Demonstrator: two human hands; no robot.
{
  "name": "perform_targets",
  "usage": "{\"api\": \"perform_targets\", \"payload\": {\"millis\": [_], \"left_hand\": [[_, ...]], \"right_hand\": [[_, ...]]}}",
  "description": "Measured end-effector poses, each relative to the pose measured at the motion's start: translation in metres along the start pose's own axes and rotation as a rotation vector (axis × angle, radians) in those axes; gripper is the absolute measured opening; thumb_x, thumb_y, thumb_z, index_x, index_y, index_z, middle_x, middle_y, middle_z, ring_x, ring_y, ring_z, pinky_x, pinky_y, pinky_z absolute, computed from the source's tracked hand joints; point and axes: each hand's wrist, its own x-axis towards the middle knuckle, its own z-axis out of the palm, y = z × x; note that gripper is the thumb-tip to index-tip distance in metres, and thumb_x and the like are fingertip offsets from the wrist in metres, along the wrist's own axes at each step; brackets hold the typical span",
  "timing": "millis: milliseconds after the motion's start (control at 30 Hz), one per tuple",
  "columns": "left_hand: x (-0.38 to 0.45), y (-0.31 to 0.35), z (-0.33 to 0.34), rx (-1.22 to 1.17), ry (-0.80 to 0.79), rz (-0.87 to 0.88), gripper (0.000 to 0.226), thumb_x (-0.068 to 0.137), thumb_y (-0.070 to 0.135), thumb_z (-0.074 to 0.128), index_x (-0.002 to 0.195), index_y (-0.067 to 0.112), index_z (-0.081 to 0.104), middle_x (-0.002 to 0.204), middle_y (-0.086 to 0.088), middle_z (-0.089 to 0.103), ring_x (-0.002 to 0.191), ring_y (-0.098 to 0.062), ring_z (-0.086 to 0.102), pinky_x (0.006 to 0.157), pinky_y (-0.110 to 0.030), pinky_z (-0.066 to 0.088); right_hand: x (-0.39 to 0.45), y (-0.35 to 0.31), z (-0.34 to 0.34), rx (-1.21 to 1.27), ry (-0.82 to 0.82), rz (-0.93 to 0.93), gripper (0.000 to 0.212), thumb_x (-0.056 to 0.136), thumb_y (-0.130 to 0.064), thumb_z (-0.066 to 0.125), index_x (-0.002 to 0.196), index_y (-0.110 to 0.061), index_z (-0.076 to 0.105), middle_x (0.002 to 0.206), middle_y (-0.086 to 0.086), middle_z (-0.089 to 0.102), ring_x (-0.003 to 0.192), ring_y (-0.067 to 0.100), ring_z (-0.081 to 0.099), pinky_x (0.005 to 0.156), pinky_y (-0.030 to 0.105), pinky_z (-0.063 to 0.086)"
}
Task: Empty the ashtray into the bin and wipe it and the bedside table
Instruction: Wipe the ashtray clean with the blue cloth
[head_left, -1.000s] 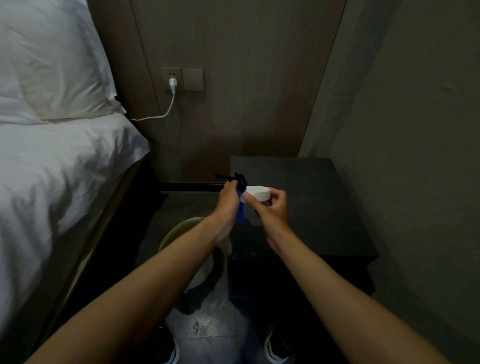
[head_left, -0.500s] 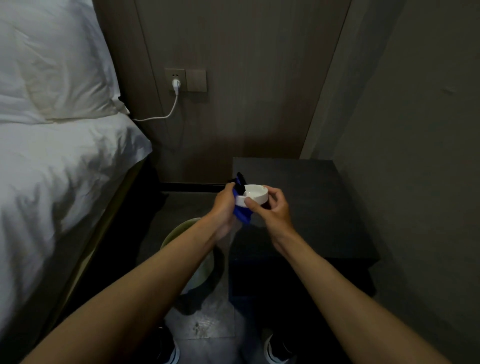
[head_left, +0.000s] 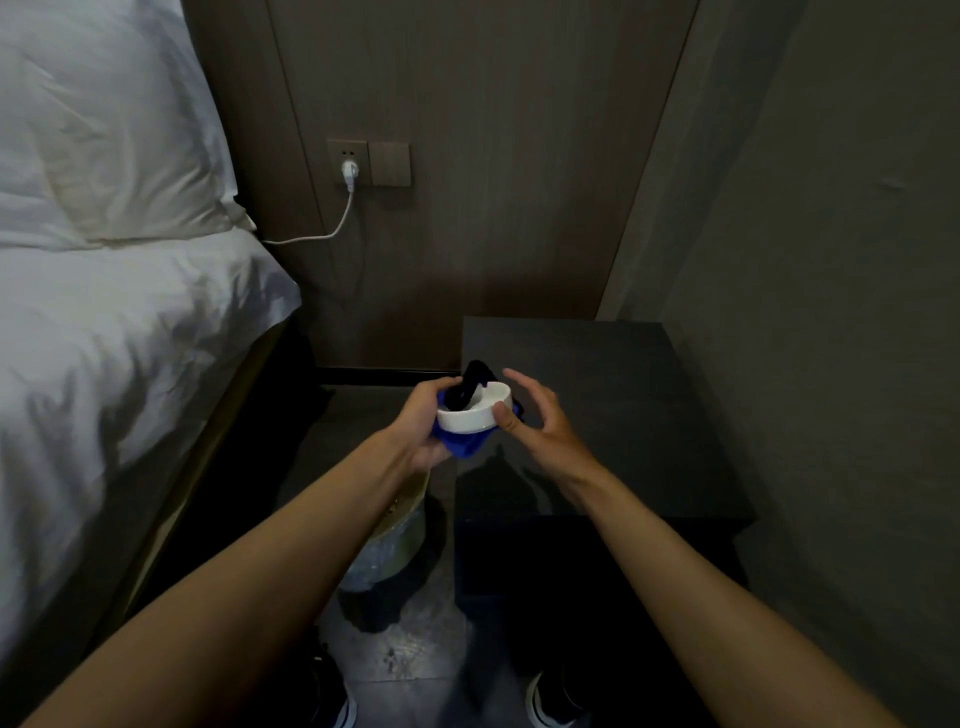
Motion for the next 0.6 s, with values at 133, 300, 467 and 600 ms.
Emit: {"api": "perform_targets", "payload": {"millis": [133, 300, 467, 600], "left_hand": [[0.009, -0.006, 0.007, 0.047, 0.129, 0.167, 0.038, 0.105, 0.033, 0.042, 0.133, 0.012, 0.057, 0.125, -0.015, 0.065, 0.107, -0.027, 0.063, 0.093, -0.042, 0.052], [0.008, -0.017, 0.028, 0.219, 0.286, 0.431, 0.038, 0.107, 0.036, 0.033, 0.136, 0.022, 0.053, 0.120, -0.007, 0.065, 0.102, -0.018, 0.064, 0.084, -0.034, 0.051], [0.002, -0.028, 0.034, 0.402, 0.240, 0.553, 0.036, 0.108, 0.037, 0.029, 0.140, 0.031, 0.044, 0.124, 0.000, 0.059, 0.113, -0.017, 0.060, 0.086, -0.031, 0.049], [-0.001, -0.039, 0.024, 0.605, 0.226, 0.694, 0.051, 0.105, 0.051, 0.027, 0.154, 0.038, 0.021, 0.154, 0.002, 0.036, 0.141, -0.017, 0.037, 0.115, -0.046, 0.034]], "right_hand": [[0.002, 0.003, 0.005, 0.044, 0.174, 0.004, 0.034, 0.093, -0.042, 0.064, 0.121, -0.026, 0.055, 0.122, 0.007, 0.059, 0.099, 0.015, 0.062, 0.079, 0.031, 0.055], [-0.007, -0.005, 0.025, 0.205, 0.095, 0.070, 0.032, 0.102, -0.037, 0.050, 0.131, -0.042, 0.038, 0.084, 0.012, 0.073, 0.066, 0.020, 0.070, 0.062, 0.033, 0.061], [-0.008, -0.010, 0.025, 0.230, 0.165, 0.038, 0.043, 0.103, -0.021, 0.050, 0.144, -0.030, 0.041, 0.089, 0.011, 0.071, 0.062, 0.014, 0.070, 0.054, 0.025, 0.058], [-0.005, -0.012, 0.022, 0.241, 0.197, 0.060, 0.045, 0.104, -0.019, 0.046, 0.147, -0.030, 0.038, 0.097, 0.007, 0.067, 0.069, 0.013, 0.071, 0.055, 0.025, 0.057]]}}
